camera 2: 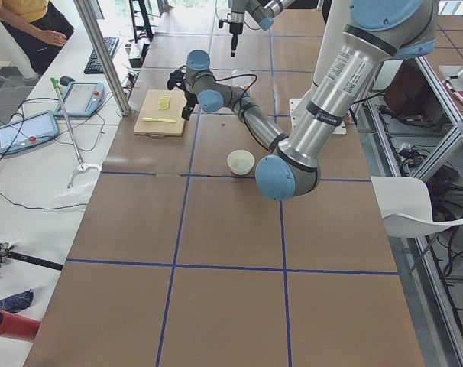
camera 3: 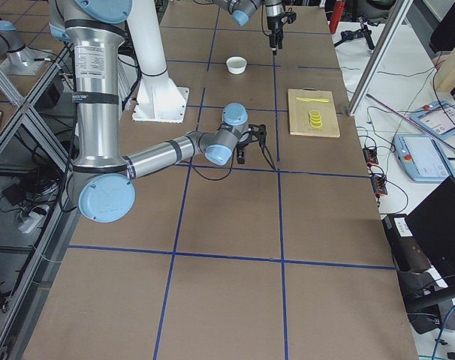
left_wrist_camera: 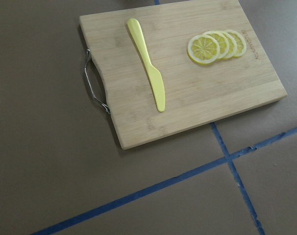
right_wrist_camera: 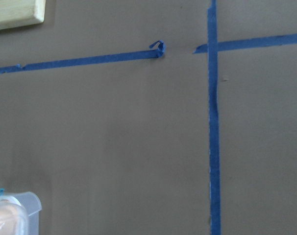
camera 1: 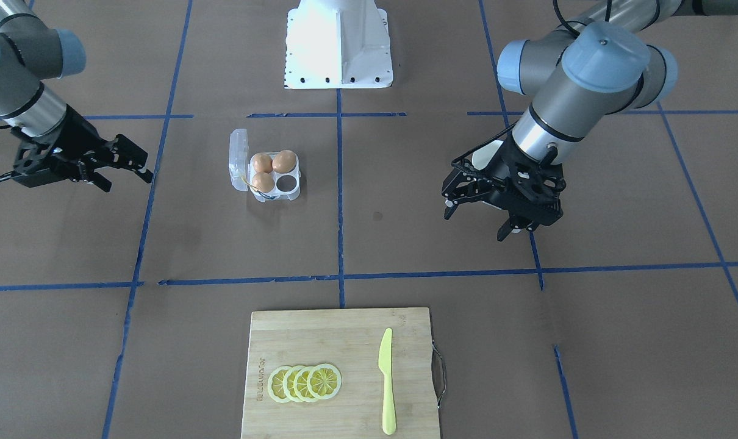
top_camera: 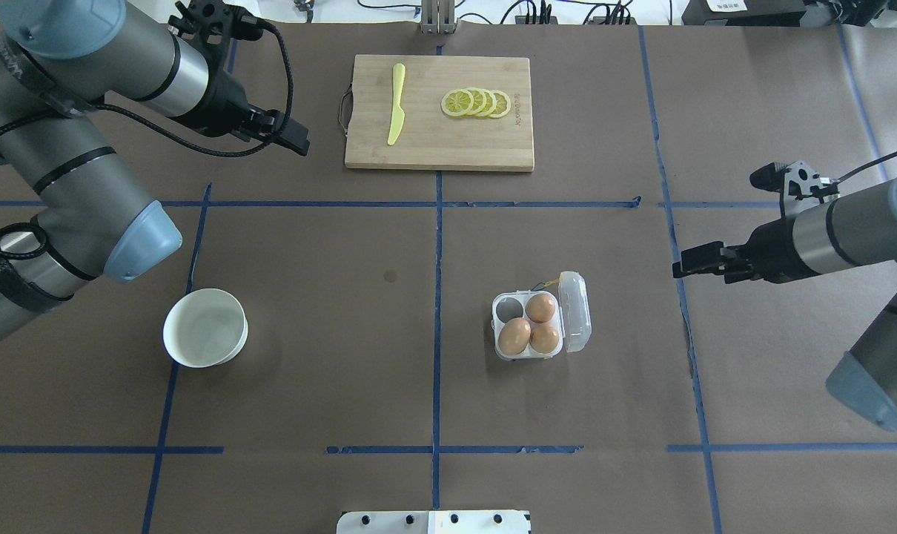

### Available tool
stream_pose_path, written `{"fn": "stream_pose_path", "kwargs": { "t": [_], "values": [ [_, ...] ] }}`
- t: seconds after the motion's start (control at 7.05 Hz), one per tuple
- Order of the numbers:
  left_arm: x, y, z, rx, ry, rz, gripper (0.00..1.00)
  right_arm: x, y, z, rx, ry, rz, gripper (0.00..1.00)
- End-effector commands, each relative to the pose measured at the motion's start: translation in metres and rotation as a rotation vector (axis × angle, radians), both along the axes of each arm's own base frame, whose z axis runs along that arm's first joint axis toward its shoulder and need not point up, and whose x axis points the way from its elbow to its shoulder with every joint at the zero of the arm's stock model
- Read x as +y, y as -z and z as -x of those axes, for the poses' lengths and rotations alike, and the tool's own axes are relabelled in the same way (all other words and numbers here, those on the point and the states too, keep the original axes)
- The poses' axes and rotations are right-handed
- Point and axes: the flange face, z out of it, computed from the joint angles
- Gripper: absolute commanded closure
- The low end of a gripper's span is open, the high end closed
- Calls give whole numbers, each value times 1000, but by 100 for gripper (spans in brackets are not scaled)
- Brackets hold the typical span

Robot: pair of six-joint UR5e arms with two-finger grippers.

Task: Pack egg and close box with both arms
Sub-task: 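Raise the left gripper away from the carton while the right arm moves in, then push the open carton lid down over the eggs with the right gripper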

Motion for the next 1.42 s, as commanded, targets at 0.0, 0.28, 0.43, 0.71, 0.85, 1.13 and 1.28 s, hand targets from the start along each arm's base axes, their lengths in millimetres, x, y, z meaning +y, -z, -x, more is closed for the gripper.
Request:
{"fn": "stream_pose_path", "kwargs": {
  "t": [0.0,0.28,0.43,0.71,0.85,1.13,1.28],
  "values": [
    [-8,-9,12,-5,-6,2,1,33,8,41,5,37,0,0],
    [-9,-8,12,-5,-6,2,1,47,12,59,2,65,-4,0],
    [-9,-10,11,-7,-7,7,1,49,24,68,-20,51,21,0],
    [-10,-12,11,-9,-7,9,1,64,65,117,-47,3,14,0],
    [-10,-12,11,-10,-6,9,1,62,109,149,-53,-5,34,0],
    [-10,-12,11,-10,-7,10,1,53,187,155,-11,-22,72,0],
    [-9,-11,12,-6,-11,10,1,51,188,138,-17,-32,74,0]
  ]
}}
